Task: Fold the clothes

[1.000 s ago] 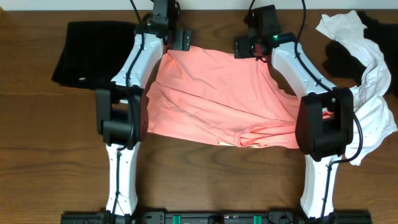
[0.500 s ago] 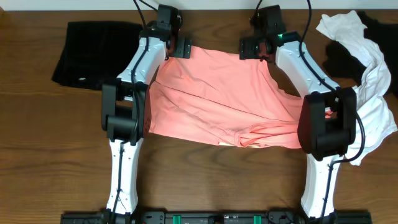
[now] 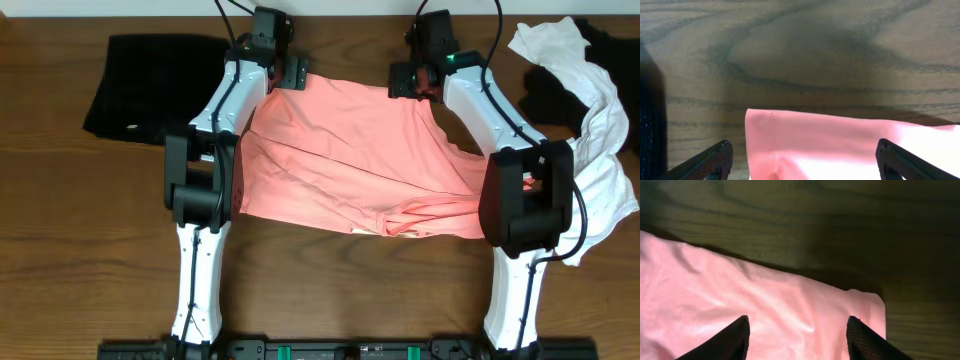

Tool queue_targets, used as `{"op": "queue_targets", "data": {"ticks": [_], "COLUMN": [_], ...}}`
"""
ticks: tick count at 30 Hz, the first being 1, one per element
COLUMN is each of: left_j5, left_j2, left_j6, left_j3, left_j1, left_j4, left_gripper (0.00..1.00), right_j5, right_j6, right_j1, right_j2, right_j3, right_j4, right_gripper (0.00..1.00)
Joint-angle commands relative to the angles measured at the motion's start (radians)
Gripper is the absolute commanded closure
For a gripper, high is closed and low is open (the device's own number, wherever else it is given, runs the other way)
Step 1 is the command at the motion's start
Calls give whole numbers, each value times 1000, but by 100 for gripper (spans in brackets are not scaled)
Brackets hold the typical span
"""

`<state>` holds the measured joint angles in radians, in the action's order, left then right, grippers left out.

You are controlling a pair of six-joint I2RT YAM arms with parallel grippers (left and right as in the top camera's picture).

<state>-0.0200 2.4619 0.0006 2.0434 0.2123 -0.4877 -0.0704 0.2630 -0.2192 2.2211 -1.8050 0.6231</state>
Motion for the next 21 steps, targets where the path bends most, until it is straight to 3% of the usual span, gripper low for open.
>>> {"op": "queue_targets", "data": {"ticks": [1,8,11,15,21], "left_j5": [0,1,1,1,1], "left_j2": [22,55,58,58,58], "left_j6": [6,6,6,6,6], "left_j3": [-2,-5,-5,-5,-5], "left_j1": [3,5,8,16,28], "left_j4": [16,25,27,35,44], "left_gripper": [11,12,17,43,66], "right_j5": [13,44,48,47,47], "right_j6": [22,40,40,40,41], "right_j1": [3,6,11,16,19], "right_j2": [7,7,7,9,36], "right_j3": [8,18,19,21,21], "right_j4": [2,3,5,6,10], "right_gripper": [41,42,43,44,45]}}
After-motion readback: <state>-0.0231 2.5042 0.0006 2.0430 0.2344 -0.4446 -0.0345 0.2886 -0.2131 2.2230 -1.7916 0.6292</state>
